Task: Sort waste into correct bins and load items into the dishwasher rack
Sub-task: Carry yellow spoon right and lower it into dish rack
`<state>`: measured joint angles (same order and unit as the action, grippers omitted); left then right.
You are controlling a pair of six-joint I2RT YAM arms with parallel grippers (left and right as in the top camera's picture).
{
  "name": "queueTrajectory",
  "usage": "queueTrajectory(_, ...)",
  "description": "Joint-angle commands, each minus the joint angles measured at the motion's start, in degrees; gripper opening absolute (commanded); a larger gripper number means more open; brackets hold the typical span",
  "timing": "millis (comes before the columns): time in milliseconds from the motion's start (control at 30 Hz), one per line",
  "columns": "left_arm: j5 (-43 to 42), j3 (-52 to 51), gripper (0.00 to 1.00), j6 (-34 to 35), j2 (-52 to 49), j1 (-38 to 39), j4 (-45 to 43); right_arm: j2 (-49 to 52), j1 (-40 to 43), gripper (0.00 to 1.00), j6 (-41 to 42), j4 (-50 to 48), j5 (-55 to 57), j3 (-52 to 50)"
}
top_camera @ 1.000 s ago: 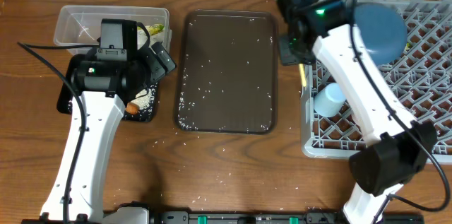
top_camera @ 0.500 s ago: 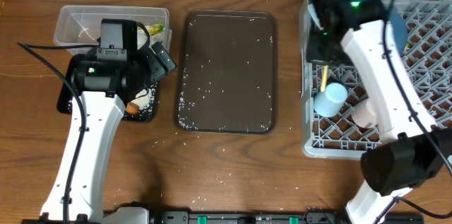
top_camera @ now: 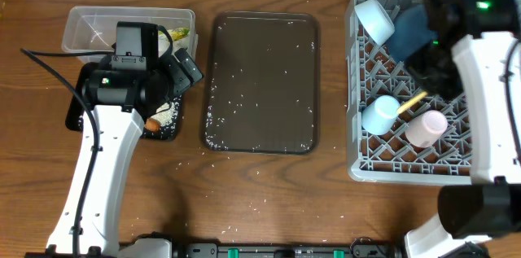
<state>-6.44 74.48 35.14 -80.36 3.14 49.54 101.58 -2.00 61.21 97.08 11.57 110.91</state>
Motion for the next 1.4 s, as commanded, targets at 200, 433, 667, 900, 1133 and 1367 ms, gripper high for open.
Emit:
queueTrajectory(200, 0.7, -0.4, 1.0, 0.0, -0.2, -0.2, 0.2, -4.6, 6.5, 0.01, 4.9, 0.2, 6.3, 0.1)
queueTrajectory(433, 0.7, -0.4, 1.0, 0.0, -0.2, -0.2, 0.2, -4.6, 10.9, 0.02, 3.8, 0.2, 6.4, -0.3)
queueTrajectory(667, 0.7, -0.4, 1.0, 0.0, -0.2, -0.2, 0.2, -4.6, 13.0, 0.01, 2.1, 0.2, 8.3, -0.6)
queueTrajectory(900, 0.7, -0.4, 1.0, 0.0, -0.2, -0.2, 0.2, -4.1, 13.4, 0.01, -6.6, -2.9, 16.6, -2.1)
queueTrajectory(1133, 0.7, -0.4, 1.0, 0.0, -0.2, -0.2, 0.2, -4.1, 13.4, 0.01, -46.8, -19.6, 8.2, -7.3)
queueTrajectory(1367, 0.7, -0.4, 1.0, 0.0, -0.2, -0.2, 0.2, -4.1, 14.0, 0.01, -61.5, -31.3, 6.2, -16.7)
